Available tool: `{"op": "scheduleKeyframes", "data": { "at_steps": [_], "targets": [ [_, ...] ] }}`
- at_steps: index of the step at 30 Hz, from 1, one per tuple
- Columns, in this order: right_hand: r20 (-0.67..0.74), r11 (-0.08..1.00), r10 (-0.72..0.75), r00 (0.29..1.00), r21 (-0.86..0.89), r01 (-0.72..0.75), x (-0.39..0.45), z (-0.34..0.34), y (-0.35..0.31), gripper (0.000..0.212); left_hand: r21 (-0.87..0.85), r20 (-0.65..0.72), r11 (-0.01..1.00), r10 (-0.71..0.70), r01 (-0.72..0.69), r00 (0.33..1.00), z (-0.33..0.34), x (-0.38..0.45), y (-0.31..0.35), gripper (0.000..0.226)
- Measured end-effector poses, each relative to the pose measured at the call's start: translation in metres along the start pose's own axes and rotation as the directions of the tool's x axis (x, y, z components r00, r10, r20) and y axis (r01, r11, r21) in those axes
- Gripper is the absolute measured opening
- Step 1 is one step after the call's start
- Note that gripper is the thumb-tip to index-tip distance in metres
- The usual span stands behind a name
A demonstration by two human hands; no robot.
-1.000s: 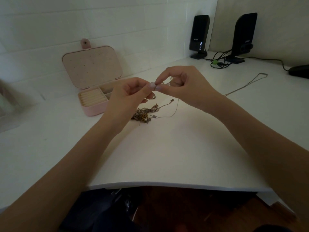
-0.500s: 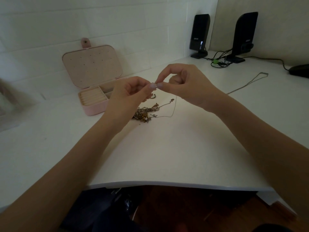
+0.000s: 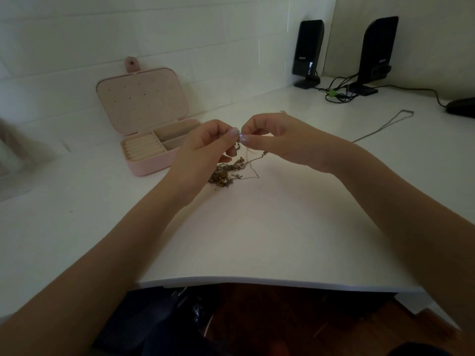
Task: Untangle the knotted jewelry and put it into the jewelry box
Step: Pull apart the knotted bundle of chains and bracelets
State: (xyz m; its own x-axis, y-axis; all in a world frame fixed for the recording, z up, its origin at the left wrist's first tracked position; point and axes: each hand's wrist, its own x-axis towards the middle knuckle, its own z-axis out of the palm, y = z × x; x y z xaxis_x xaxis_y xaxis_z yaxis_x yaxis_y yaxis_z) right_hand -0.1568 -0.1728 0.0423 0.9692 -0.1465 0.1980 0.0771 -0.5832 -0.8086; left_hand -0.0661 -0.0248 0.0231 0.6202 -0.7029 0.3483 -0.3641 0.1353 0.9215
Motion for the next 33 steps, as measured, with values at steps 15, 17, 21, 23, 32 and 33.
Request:
{"op": "scheduleKeyframes", "data": {
  "at_steps": [15, 17, 21, 23, 32, 33],
  "targets": [
    [0.105, 0.978, -0.011, 0.994, 0.206, -0.011, -0.0037, -0.0042, 0.0009, 0.028, -0.061, 0.061, 0.998, -0.02, 0.023, 0.998, -0.0015, -0.0001, 0.003, 0.019],
    [0.095, 0.976, -0.004, 0.995, 0.215, -0.016, -0.0038, -0.0045, 0.0001, 0.024, -0.06, 0.063, 0.998, -0.023, 0.026, 0.998, -0.0017, 0.0001, 0.0031, 0.02],
    [0.124, 0.98, 0.019, 0.992, 0.194, -0.043, -0.0033, -0.0059, 0.002, 0.012, -0.066, 0.04, 0.998, -0.021, 0.024, 0.999, -0.0012, 0.0004, 0.0024, 0.019],
    [0.167, 0.981, 0.038, 0.985, 0.183, -0.069, -0.0045, -0.0072, 0.0016, 0.016, -0.066, 0.03, 0.998, -0.017, 0.019, 0.999, -0.0007, 0.0, 0.002, 0.019],
    [0.087, 0.965, 0.047, 0.995, 0.252, -0.068, -0.0059, -0.0029, 0.0015, 0.014, 0.003, 0.046, 1.0, 0.016, -0.017, 0.999, 0.0002, 0.0001, 0.0005, 0.019],
    [0.08, 0.966, 0.053, 0.995, 0.25, -0.071, -0.0054, -0.0026, 0.0013, 0.011, 0.018, 0.048, 1.0, 0.018, -0.019, 0.999, -0.0001, 0.0005, 0.0001, 0.019]
  ]
}}
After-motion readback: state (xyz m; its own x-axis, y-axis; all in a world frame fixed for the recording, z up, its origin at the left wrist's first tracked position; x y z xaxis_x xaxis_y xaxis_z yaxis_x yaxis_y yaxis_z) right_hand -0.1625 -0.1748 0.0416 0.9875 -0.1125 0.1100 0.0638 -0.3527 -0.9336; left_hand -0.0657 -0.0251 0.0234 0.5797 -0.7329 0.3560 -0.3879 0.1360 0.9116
